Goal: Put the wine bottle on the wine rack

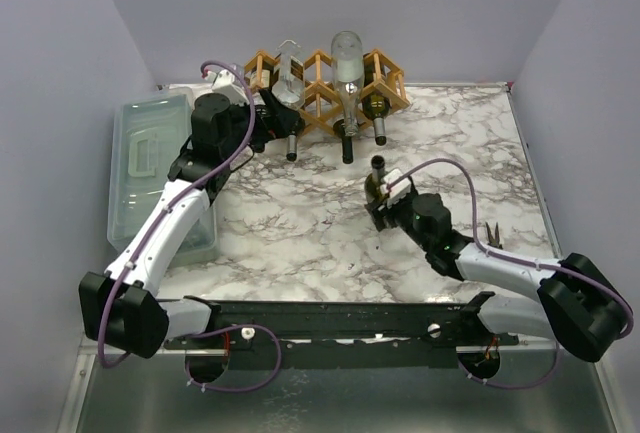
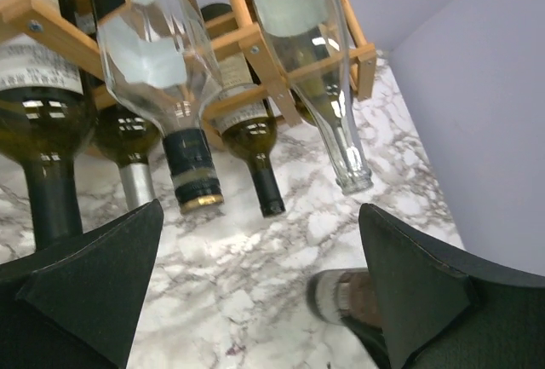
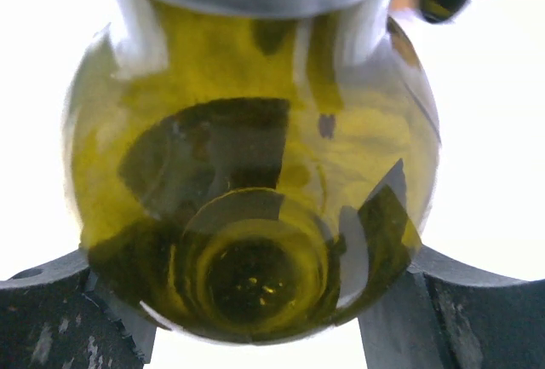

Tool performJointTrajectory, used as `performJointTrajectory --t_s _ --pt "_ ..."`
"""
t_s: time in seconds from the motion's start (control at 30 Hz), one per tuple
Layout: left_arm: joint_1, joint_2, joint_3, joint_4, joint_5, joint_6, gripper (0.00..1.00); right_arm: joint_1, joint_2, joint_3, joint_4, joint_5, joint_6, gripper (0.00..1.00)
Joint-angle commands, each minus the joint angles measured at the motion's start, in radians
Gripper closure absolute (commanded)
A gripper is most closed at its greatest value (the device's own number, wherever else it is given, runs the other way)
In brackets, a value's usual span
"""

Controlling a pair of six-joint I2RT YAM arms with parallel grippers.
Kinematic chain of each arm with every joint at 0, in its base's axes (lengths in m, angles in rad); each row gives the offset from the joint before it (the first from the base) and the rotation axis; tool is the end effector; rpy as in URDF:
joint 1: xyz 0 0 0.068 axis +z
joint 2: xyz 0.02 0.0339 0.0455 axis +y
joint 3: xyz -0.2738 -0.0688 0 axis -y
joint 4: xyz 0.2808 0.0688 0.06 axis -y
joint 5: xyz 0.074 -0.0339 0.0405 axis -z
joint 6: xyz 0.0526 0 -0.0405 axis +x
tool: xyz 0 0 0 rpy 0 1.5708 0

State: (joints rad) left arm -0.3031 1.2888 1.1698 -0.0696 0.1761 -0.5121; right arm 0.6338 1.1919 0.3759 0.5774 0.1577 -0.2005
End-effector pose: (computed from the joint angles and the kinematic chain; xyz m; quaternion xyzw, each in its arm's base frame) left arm 0.3344 -0.1142 0.3791 -0.0243 0.7692 -0.3139 0.5560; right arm 0.2283 0.1575 0.1747 -0.2731 0.7363 0.0719 0.6149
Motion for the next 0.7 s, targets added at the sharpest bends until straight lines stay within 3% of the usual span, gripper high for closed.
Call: performJointTrajectory --t_s 0.0,0.23,0.37,0.5,0.67 --pt "-0.003 -0.129 -0.079 -0.072 0.104 -0.111 0.01 0.101 0.015 0.02 0.062 -0.061 -0.14 0.99" --pt "0.001 -0.339 -0.181 -0.319 0.258 -0.178 0.03 0.204 0.074 0.041 0.078 -0.124 -0.312 0.99" --pt "0.0 -0.41 -0.241 -0.436 0.36 -0.218 0.08 0.275 0.103 0.044 0.073 -0.058 -0.436 0.99" --pt "0.001 -0.419 -0.334 -0.449 0.485 -0.293 0.15 0.318 0.132 0.045 0.065 -0.074 -0.527 0.99" --pt "-0.002 -0.373 -0.42 -0.447 0.508 -0.318 0.21 0.361 0.17 0.011 0.124 -0.118 -0.653 0.99"
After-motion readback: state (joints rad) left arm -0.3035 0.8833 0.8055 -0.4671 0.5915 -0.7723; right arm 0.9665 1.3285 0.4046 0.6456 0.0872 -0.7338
